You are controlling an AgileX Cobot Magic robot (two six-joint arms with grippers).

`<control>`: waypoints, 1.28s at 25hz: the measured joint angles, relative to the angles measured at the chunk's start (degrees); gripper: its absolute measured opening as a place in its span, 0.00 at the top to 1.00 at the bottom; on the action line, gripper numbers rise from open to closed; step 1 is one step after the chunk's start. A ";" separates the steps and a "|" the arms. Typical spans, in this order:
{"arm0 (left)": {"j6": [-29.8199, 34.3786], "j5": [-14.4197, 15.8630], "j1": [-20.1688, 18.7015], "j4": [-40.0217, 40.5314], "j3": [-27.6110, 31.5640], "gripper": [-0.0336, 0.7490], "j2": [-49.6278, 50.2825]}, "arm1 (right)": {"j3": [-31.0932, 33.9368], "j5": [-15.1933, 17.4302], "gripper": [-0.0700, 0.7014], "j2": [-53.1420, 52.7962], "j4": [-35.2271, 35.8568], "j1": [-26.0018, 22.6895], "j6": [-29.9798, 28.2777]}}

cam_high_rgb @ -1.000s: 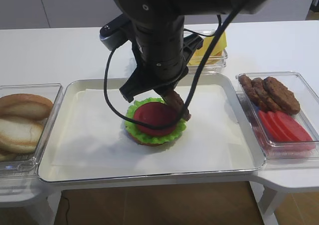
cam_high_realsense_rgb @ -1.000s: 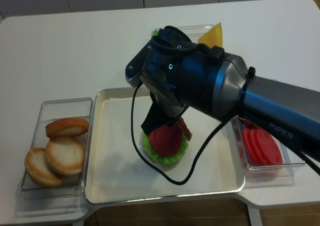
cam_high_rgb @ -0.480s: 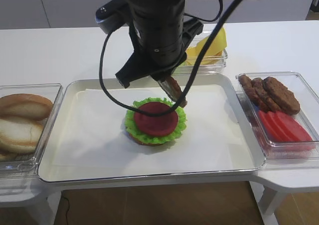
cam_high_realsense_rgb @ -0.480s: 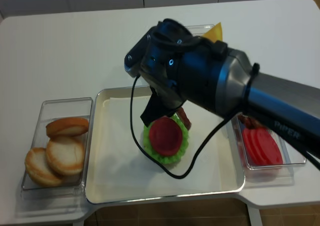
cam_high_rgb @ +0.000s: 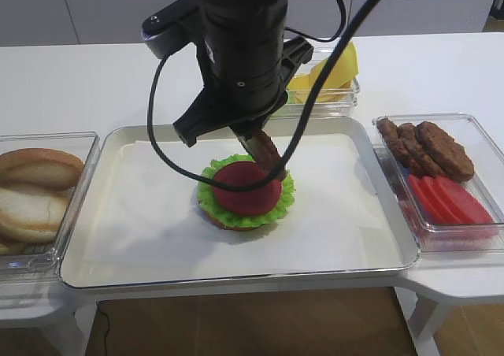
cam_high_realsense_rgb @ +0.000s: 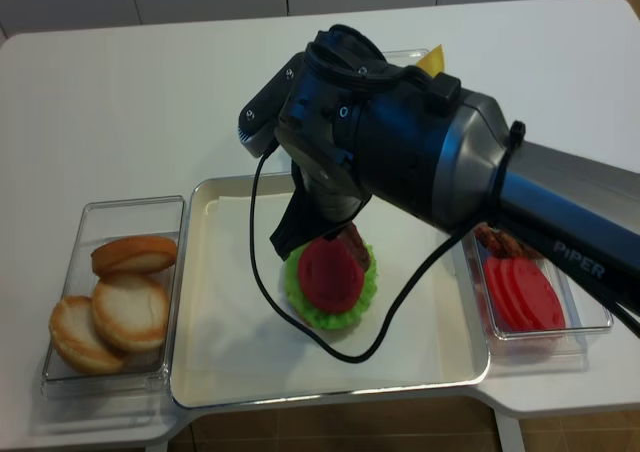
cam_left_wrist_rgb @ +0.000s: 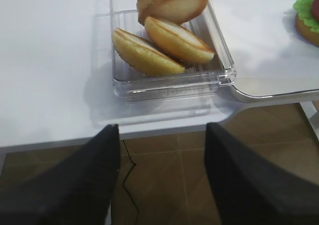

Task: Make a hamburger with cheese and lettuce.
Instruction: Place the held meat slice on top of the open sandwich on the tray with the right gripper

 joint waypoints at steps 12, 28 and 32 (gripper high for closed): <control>0.00 0.00 0.00 0.00 0.00 0.44 0.00 | 0.00 0.00 0.77 0.35 0.17 0.00 -1.56; 0.00 0.00 0.00 0.00 0.00 0.44 0.00 | -0.33 0.50 0.73 1.43 -0.53 0.10 -1.76; 0.00 0.00 0.00 0.00 0.00 0.44 0.00 | -0.33 0.74 0.70 1.51 0.36 0.10 -1.76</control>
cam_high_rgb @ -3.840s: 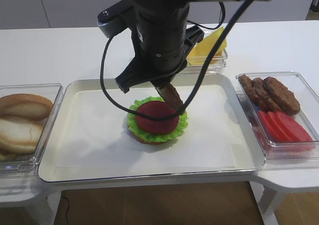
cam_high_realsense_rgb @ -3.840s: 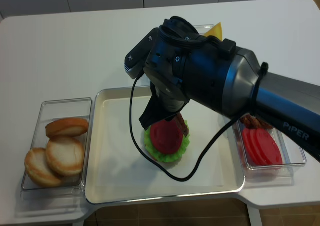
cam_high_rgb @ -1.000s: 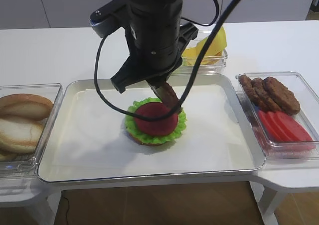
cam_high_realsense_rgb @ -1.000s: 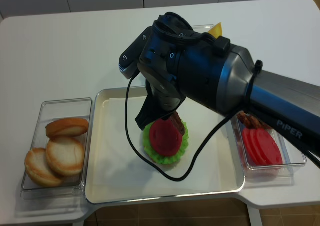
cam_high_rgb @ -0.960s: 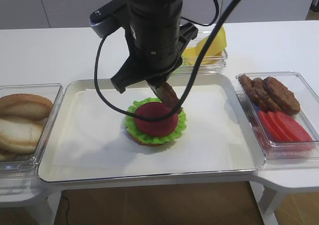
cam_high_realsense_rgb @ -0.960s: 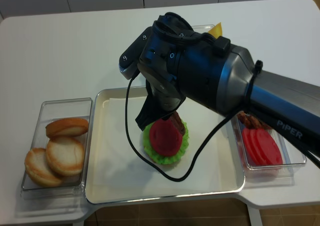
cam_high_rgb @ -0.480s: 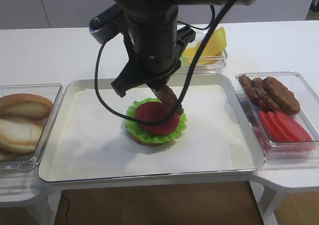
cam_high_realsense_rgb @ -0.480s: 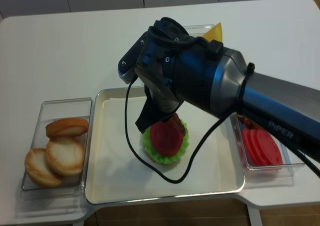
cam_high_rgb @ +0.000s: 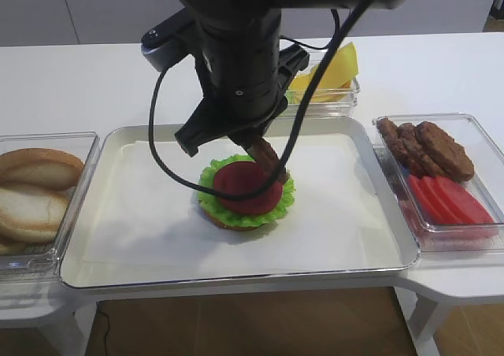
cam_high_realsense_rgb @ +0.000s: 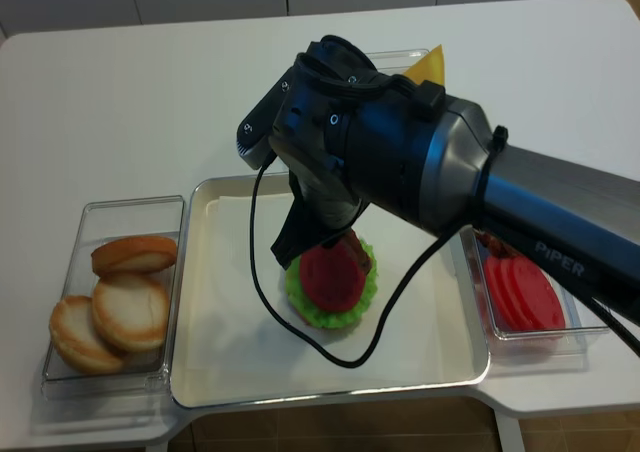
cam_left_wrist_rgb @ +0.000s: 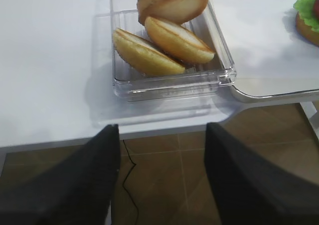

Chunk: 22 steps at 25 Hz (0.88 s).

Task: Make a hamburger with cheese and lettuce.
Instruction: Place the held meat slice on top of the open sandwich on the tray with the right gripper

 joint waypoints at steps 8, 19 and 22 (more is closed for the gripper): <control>0.00 0.00 0.00 0.00 0.00 0.44 0.00 | 0.00 0.03 0.69 0.00 1.84 0.00 0.00; 0.00 0.00 0.00 0.00 0.00 0.44 0.00 | 0.00 -1.01 0.42 0.00 5.58 0.00 -0.40; 0.00 0.00 0.00 0.00 0.00 0.44 0.00 | 0.00 -1.40 0.35 0.00 6.70 0.00 -1.02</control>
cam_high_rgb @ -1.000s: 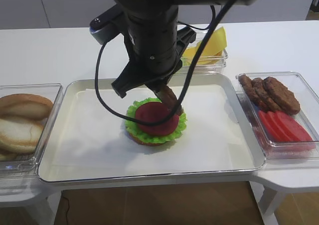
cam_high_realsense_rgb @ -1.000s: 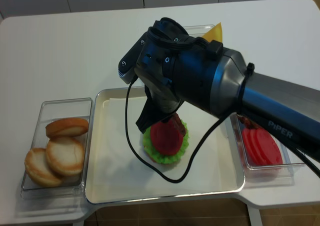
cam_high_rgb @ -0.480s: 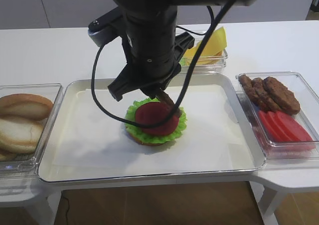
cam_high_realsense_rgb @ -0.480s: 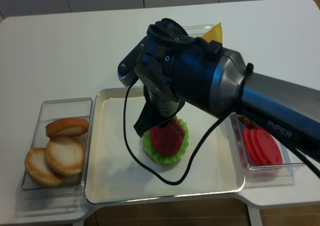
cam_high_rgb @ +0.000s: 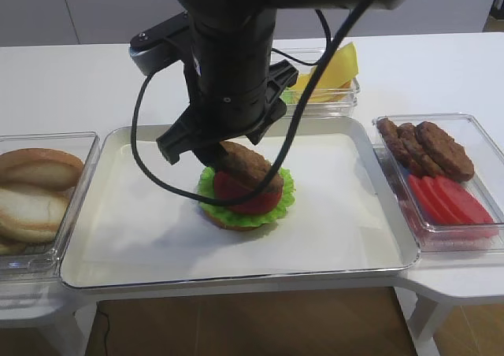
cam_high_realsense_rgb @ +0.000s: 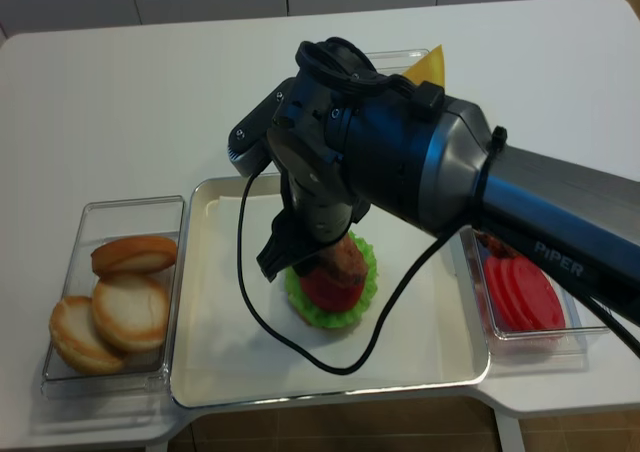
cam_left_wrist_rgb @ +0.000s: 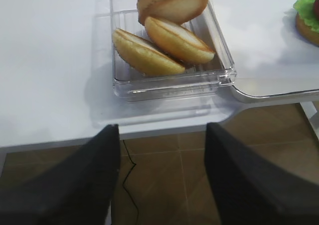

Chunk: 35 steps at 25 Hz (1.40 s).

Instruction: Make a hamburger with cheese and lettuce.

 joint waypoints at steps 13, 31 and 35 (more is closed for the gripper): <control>0.00 0.00 0.00 0.00 0.00 0.44 0.00 | 0.00 -0.23 0.25 -0.49 2.36 -0.66 -1.66; 0.00 0.00 0.00 0.00 0.00 0.44 0.00 | 0.00 6.87 0.33 -12.59 18.53 -38.64 -10.83; 0.00 0.00 0.00 0.00 0.00 0.44 0.00 | 1.72 8.34 0.38 -15.67 18.53 -43.67 -11.03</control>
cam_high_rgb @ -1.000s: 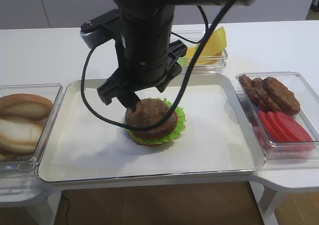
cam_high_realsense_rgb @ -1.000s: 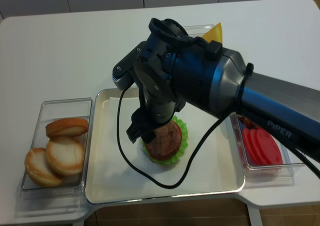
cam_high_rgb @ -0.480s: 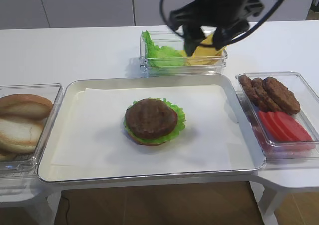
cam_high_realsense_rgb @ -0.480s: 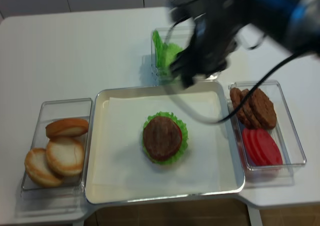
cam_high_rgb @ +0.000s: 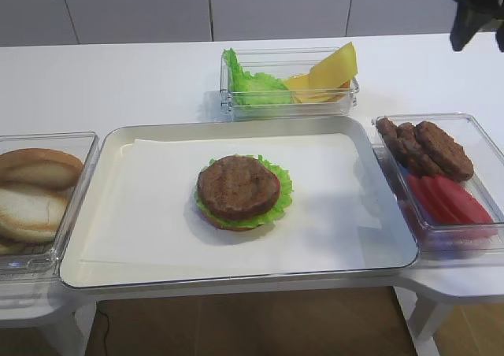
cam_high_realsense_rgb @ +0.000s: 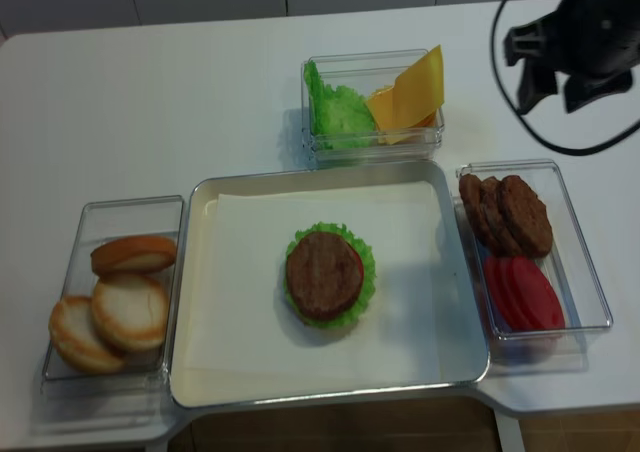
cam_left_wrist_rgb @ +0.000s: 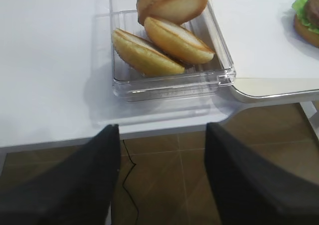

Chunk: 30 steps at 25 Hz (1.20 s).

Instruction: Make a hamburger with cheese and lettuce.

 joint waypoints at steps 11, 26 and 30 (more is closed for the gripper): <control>0.00 0.00 0.00 0.00 0.00 0.44 0.00 | 17.08 0.47 0.40 -21.13 0.15 -1.39 0.00; 0.00 0.00 0.00 0.00 0.00 0.44 0.00 | 35.66 1.82 0.40 -57.53 0.15 -1.39 0.10; 0.00 0.00 0.00 0.00 0.00 0.44 0.00 | 40.74 2.03 0.40 -66.84 0.15 -1.39 0.10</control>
